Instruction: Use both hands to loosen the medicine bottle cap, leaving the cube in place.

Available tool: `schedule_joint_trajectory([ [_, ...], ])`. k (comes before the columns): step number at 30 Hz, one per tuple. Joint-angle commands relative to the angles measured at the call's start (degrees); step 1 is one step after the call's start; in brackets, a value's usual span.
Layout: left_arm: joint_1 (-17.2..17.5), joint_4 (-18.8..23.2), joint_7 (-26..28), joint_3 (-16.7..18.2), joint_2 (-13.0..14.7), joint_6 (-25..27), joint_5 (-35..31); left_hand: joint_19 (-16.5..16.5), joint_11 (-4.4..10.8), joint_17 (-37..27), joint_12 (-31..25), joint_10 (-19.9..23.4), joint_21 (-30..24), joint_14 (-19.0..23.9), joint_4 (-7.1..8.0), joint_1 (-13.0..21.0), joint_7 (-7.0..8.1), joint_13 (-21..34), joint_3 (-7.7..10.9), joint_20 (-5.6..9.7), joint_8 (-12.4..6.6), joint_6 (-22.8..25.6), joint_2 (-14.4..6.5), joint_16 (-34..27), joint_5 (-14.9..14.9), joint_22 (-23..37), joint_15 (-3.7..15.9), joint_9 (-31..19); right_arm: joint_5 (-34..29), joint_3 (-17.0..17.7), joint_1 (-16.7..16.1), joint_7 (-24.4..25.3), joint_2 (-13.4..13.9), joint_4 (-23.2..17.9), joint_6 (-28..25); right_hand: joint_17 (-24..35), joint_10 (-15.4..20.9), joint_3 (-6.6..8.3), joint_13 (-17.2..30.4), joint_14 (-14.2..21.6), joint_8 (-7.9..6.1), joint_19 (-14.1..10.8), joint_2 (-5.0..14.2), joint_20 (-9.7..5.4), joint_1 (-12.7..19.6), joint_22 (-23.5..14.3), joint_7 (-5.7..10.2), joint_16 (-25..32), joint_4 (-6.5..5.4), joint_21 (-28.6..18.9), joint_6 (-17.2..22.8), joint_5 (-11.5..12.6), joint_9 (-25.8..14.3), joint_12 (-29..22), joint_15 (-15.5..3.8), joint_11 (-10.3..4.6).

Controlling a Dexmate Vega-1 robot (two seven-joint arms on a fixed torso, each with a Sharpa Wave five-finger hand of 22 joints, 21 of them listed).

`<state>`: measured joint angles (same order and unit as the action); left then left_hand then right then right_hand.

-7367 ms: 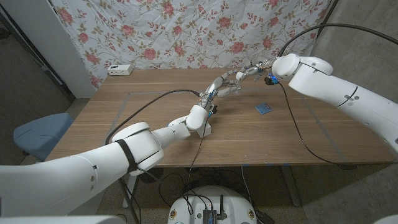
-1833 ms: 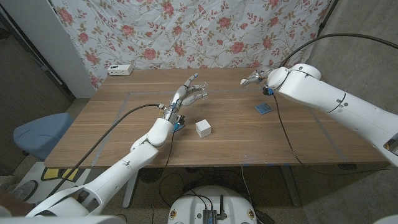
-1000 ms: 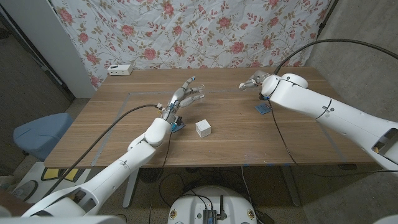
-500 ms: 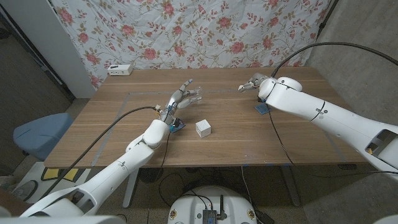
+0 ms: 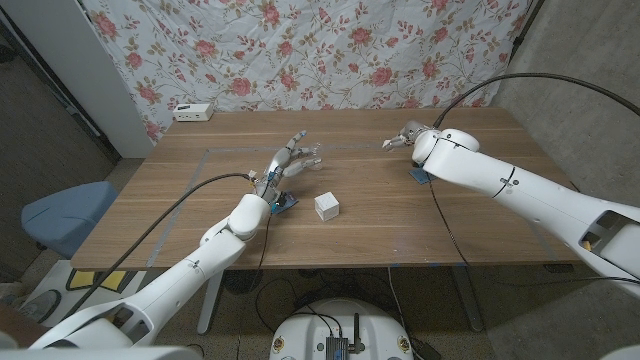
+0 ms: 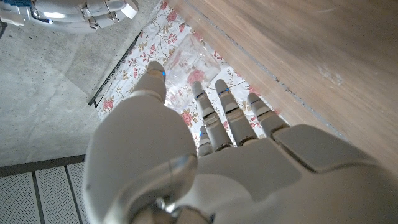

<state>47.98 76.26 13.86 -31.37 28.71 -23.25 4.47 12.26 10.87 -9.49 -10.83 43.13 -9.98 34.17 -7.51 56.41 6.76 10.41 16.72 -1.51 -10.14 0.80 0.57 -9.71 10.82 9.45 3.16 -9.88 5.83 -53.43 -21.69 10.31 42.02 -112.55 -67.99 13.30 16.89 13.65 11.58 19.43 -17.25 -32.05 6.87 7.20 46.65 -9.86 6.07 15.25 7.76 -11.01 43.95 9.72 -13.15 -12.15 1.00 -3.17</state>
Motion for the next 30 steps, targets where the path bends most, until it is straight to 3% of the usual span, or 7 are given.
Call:
schedule_joint_trajectory([
  [1, -1.08, -1.56, 0.03, -1.17, 0.41, 0.46, -1.02, -0.02, 0.53, -0.05, -0.21, -0.20, -0.23, -0.36, 0.05, -0.11, 0.14, 0.18, -0.36, 0.87, -0.24, -0.27, -0.55, -0.24, 0.28, 0.26, 9.67, -0.04, -1.87, -1.26, 0.30, -0.36, -1.38, 2.95, 0.55, -0.01, 0.65, -0.21, 0.11, 0.28, -0.15, -0.28, 0.12, 0.05, 0.10, -0.11, 3.60, -0.10, -0.07, -0.26, 4.02, 0.43, -0.26, 0.21, -0.50, -0.11],
  [30, -1.23, -4.92, 4.80, -3.22, -0.21, -0.16, -6.01, -0.92, 0.38, 0.01, 0.19, -2.13, -0.50, -1.37, 0.78, -1.66, 0.18, 0.07, -1.48, 1.76, -0.40, -0.10, -1.12, -0.20, 0.38, 0.27, 9.46, -0.04, -6.82, -5.27, 0.61, 2.01, -5.37, 9.28, -0.33, -0.16, 0.71, -0.54, 0.11, 0.59, -0.07, -0.66, -0.17, -1.08, -0.11, -0.08, 3.70, -0.09, 0.10, -0.34, 4.23, 0.55, -0.20, 0.33, -0.84, -0.11],
])
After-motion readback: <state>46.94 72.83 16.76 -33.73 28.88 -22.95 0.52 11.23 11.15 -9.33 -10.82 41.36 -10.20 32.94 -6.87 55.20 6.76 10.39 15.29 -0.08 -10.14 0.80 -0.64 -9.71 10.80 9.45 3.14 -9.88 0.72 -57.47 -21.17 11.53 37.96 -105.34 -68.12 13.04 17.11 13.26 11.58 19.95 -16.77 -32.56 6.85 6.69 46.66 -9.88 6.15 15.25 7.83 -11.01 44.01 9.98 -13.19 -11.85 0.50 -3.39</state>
